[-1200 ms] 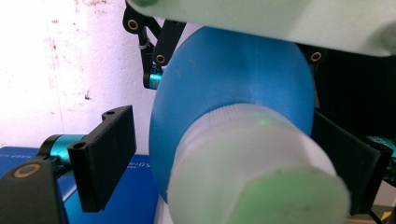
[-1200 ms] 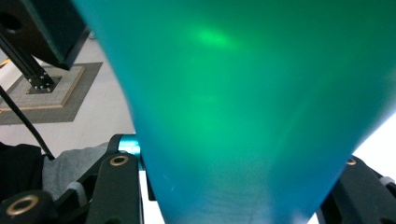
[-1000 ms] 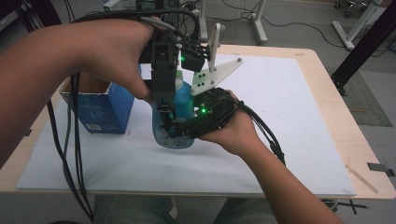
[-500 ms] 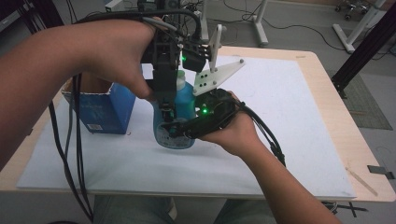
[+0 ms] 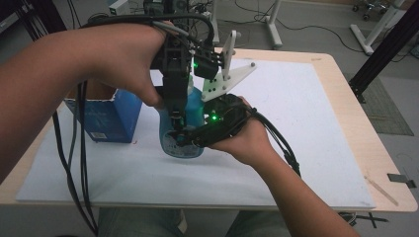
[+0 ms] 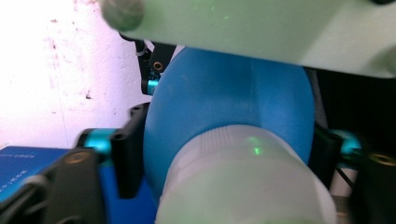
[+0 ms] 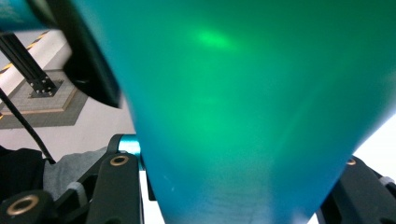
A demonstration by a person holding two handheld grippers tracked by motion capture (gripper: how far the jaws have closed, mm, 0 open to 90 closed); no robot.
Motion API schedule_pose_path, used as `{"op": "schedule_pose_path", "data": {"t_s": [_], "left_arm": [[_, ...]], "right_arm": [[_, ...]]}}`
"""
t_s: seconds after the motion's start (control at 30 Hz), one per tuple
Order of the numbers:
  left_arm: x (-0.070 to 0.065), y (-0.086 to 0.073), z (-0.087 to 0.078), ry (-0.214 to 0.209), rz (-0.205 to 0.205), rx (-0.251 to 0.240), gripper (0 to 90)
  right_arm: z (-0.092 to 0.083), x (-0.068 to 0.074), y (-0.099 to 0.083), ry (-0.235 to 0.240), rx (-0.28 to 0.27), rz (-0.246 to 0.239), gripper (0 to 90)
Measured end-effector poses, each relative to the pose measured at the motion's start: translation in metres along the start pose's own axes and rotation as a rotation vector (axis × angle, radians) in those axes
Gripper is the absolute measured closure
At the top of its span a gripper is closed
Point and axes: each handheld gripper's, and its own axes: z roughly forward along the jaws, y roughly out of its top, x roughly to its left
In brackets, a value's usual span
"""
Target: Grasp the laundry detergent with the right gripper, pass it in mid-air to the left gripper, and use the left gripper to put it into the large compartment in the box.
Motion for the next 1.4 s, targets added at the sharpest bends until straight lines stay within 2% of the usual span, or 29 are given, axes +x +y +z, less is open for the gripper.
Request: {"op": "schedule_pose_path", "data": {"t_s": [0.1,0.27,0.47,0.63,0.73,0.83,1.0,1.07,1.2,1.23,1.4], "left_arm": [[0.000,0.001,0.001,-0.002,0.000,0.010,35.5],[0.000,0.001,0.000,0.002,-0.005,0.005,36.1],[-0.001,0.002,-0.004,0.012,0.010,-0.005,37.1],[-0.002,0.002,-0.005,0.014,0.005,-0.008,37.1],[-0.001,0.002,-0.003,0.010,0.004,0.002,37.2],[-0.001,0.003,0.000,0.016,0.004,0.008,37.2],[-0.001,0.001,-0.002,0.016,-0.009,-0.008,37.1],[0.000,0.001,-0.004,0.014,-0.007,-0.004,37.2],[0.000,-0.001,-0.004,0.017,-0.018,-0.001,37.1],[0.000,-0.002,-0.005,0.017,-0.021,0.002,37.1],[0.003,-0.004,-0.009,0.017,-0.033,0.008,37.1]], "right_arm": [[0.000,0.000,0.000,0.001,-0.001,0.001,46.4],[-0.001,0.000,0.000,0.005,-0.005,0.003,46.4],[-0.003,-0.001,0.000,0.015,-0.025,-0.002,46.0],[-0.005,0.000,0.000,0.011,-0.036,-0.018,44.8],[-0.005,0.000,-0.001,0.012,-0.053,-0.033,40.8],[-0.009,-0.001,-0.001,0.031,-0.082,-0.015,33.8],[-0.010,-0.003,-0.005,0.035,-0.037,0.005,22.2],[-0.013,-0.002,-0.007,0.038,-0.023,0.010,22.1],[-0.020,-0.004,-0.009,0.011,0.000,-0.001,12.9],[-0.023,-0.004,-0.009,0.009,0.010,0.009,12.9],[-0.038,-0.006,-0.011,-0.008,0.041,-0.005,12.1]]}}
